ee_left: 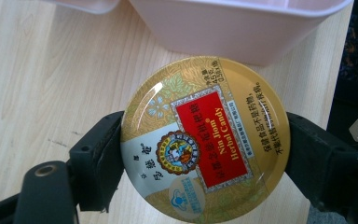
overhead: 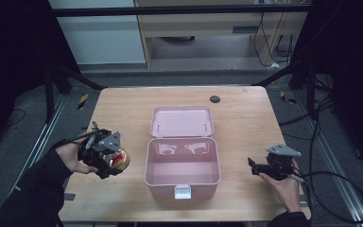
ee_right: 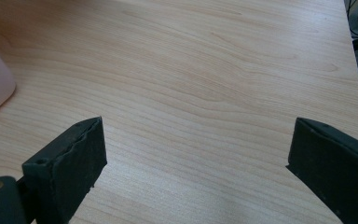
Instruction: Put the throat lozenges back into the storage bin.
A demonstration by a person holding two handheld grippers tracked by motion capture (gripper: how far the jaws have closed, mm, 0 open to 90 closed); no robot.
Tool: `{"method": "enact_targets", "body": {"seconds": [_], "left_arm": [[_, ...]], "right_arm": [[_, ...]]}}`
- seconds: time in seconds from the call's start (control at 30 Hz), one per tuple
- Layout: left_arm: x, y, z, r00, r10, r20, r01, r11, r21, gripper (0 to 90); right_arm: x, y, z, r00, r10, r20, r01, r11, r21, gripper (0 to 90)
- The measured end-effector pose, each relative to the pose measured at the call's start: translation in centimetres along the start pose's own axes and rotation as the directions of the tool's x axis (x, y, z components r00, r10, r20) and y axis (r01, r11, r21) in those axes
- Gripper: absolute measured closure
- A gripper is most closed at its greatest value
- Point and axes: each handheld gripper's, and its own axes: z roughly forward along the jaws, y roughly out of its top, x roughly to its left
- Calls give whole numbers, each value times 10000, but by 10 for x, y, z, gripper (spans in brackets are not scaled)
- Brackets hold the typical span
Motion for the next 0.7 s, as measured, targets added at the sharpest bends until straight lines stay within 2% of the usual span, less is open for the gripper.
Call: {"method": "enact_targets", "body": {"seconds": [0.37,0.7], "left_arm": [[2,24,-9,9995,305,35,-304,9993,-225,193],[2,41,-9,9986,513,144,-510,9985,-179,194]], "right_arm": [[1,0,1,10000,-46,-16,46,10000,45,45],[1,0,0,10000,4,-60,-3,10000,51,45]]}}
